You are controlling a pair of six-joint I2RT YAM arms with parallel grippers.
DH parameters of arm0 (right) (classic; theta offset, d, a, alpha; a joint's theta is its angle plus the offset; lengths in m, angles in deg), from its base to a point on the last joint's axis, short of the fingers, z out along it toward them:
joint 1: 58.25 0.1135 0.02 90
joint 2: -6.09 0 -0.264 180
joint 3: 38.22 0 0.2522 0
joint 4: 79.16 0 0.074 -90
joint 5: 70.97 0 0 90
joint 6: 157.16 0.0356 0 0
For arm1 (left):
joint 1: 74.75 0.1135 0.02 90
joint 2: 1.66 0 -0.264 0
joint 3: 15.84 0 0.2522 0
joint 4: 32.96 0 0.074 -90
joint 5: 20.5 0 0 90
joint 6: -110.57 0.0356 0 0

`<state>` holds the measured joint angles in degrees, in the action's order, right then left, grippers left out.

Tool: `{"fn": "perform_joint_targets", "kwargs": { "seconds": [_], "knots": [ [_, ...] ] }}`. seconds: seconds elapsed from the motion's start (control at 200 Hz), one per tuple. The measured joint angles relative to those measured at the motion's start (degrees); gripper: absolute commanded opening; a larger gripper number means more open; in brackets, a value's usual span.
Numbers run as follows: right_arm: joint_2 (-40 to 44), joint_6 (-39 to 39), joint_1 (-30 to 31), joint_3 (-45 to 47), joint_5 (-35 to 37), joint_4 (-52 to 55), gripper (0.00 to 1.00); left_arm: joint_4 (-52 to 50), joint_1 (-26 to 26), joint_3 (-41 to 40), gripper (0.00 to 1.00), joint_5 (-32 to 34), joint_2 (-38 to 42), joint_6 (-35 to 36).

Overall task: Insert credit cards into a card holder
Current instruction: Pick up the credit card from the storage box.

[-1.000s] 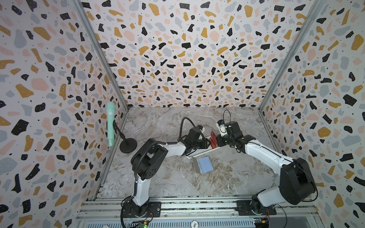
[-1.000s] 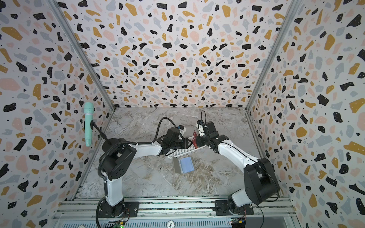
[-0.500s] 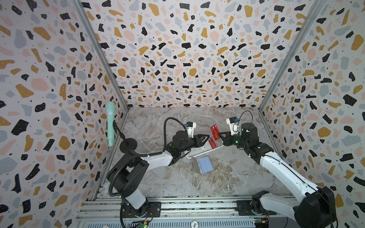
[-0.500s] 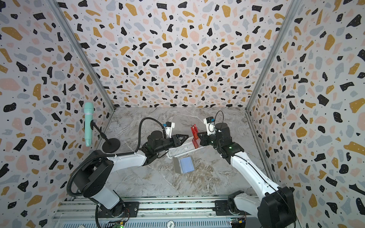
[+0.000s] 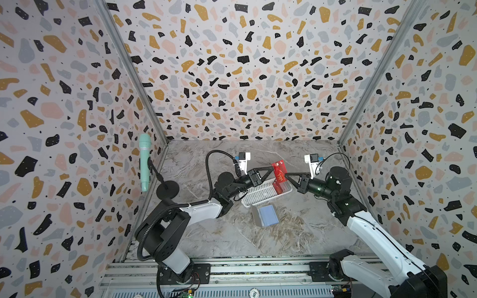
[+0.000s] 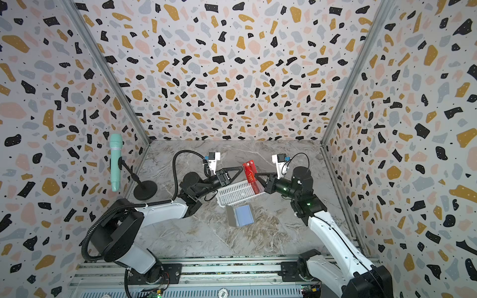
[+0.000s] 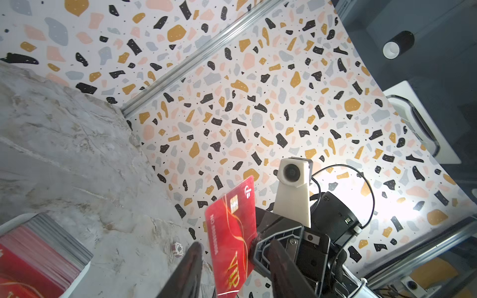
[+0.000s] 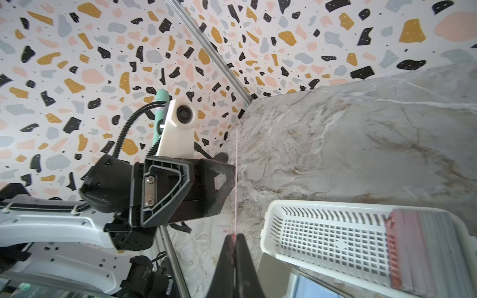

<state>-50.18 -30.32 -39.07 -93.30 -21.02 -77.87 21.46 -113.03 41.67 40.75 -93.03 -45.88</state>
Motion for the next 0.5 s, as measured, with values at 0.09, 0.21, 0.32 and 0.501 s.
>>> {"fn": "perform_joint_targets", "kwargs": {
  "seconds": [0.09, 0.21, 0.32, 0.501],
  "knots": [
    [0.1, 1.9, 0.0, 0.9, -1.9, -2.8, 0.04, 1.6, 0.0, 0.0, 0.39, -0.7, -0.5, -1.2],
    [0.0, 4.2, 0.0, 1.7, -4.0, -5.9, 0.04, 4.5, 0.0, -0.3, 0.33, -1.4, -1.5, -3.3],
    [-0.6, 5.5, 0.0, 1.9, -5.0, -7.9, 0.04, 7.6, 0.0, -1.0, 0.26, -2.3, -2.5, -5.6],
    [-1.4, 6.9, 0.0, 2.6, -5.7, -10.2, 0.05, 10.4, 0.0, -1.6, 0.16, -3.1, -3.2, -7.5]
  ]
}}
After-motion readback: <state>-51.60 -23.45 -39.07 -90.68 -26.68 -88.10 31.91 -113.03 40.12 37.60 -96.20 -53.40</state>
